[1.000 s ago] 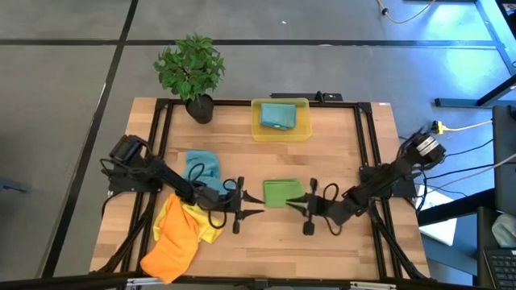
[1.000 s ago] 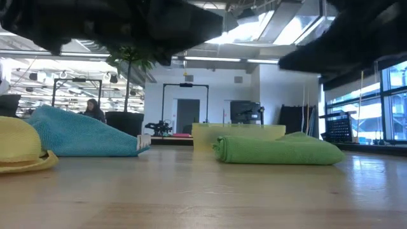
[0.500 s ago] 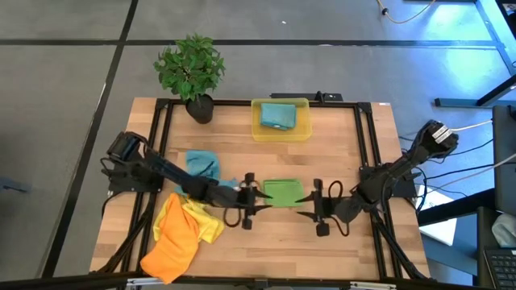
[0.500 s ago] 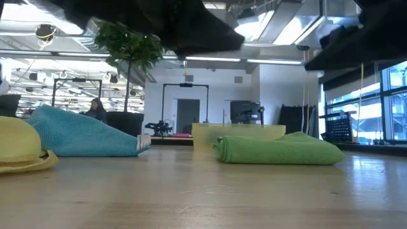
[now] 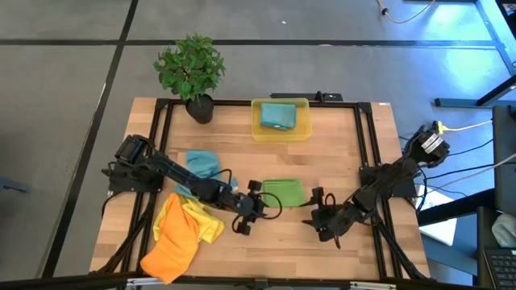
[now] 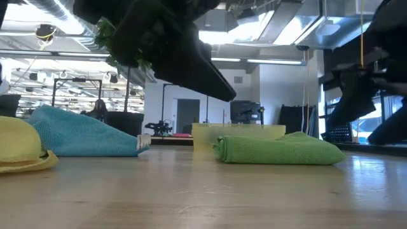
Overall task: Fold microfiber towels
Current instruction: Put the folded green microfiber towel into the yellow bin
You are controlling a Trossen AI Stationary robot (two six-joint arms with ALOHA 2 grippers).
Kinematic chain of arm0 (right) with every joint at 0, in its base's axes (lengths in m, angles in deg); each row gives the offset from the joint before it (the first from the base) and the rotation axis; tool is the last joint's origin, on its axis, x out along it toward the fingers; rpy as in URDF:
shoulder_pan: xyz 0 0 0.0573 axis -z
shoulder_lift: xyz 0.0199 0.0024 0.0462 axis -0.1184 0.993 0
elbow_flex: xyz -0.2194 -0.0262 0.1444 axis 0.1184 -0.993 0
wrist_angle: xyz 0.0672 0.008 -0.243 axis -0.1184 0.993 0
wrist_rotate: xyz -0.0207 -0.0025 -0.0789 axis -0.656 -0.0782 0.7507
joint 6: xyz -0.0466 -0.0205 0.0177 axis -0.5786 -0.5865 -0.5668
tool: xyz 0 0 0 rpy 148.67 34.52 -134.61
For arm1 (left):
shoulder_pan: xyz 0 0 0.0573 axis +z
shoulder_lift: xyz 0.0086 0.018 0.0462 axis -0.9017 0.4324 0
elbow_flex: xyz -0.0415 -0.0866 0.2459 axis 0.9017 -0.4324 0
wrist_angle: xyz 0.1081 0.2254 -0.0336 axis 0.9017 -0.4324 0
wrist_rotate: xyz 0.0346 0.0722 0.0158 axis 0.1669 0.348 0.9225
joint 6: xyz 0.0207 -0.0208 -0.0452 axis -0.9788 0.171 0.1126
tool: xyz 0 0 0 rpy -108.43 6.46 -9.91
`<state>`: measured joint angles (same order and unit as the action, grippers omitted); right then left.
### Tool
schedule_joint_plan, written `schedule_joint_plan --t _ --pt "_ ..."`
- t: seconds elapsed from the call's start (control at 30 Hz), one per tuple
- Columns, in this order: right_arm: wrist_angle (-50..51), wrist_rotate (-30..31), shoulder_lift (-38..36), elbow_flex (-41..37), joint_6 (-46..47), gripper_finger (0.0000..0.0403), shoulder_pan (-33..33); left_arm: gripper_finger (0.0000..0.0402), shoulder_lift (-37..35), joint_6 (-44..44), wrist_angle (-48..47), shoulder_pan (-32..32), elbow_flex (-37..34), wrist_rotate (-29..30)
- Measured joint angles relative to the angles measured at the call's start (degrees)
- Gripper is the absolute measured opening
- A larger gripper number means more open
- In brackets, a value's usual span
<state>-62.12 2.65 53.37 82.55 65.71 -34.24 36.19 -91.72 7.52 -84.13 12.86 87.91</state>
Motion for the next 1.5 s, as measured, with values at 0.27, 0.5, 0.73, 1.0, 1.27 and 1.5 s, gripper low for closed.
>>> schedule_joint_plan --t 0.27,0.5,0.73,1.0,1.27,1.5 --pt "-0.7 5.3 5.3 0.0 -3.8 0.0284 0.3 0.0177 0.9 -1.7 0.7 0.1 0.1 0.4" --pt "-0.6 9.9 7.8 0.1 -7.6 0.0284 1.0 0.0221 4.7 -5.1 2.5 0.2 0.4 3.2" --pt "-0.8 11.5 11.1 0.5 -8.3 0.0284 1.4 0.0223 8.3 -9.0 2.5 0.5 2.3 6.7" --pt "-0.5 18.8 11.1 0.5 -11.7 0.0284 1.8 0.0224 9.2 -9.1 2.3 1.4 2.7 6.9" --pt "-0.7 14.8 11.0 0.6 -13.4 0.0284 4.1 0.0226 9.8 -11.2 1.9 1.4 2.7 7.0" --pt "-0.8 13.9 11.0 0.6 -13.4 0.0284 4.4 0.0226 10.8 -12.7 1.2 1.4 2.7 7.0"
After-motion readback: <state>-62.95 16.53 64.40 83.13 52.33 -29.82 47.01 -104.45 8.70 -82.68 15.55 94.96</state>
